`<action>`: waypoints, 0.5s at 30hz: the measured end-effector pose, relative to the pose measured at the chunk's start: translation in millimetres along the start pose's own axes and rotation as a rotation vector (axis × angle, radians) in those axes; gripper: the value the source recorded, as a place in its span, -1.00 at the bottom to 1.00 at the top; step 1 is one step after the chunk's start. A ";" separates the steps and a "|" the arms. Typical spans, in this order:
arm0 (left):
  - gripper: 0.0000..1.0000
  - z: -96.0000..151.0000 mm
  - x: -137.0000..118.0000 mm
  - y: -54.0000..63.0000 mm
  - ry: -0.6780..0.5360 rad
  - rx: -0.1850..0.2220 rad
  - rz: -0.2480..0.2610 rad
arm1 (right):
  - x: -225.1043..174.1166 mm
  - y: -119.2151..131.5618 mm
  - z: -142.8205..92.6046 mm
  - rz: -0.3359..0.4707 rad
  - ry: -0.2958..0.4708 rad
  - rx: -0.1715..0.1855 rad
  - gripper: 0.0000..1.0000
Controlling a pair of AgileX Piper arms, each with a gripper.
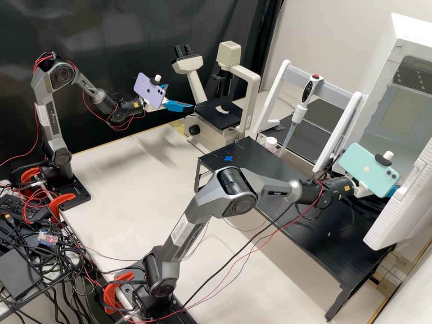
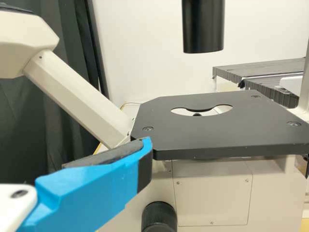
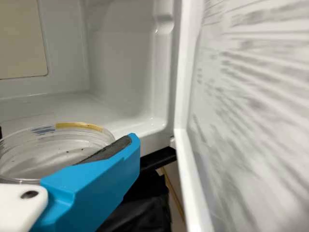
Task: Move the petri dish to the incubator
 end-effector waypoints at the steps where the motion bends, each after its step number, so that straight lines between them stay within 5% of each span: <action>1: 1.00 0.0 0.0 0.0 0.000 0.000 0.000 | 7.1 -2.8 -1.3 -0.011 -0.004 0.007 -1.00; 9: 1.00 0.0 0.0 0.0 0.000 0.000 0.000 | 43.0 -10.4 -13.1 -0.043 -0.009 0.017 -1.00; 15: 1.00 0.0 0.0 0.0 0.000 0.000 0.000 | 58.4 -21.1 -15.6 -0.047 -0.011 -0.038 -1.00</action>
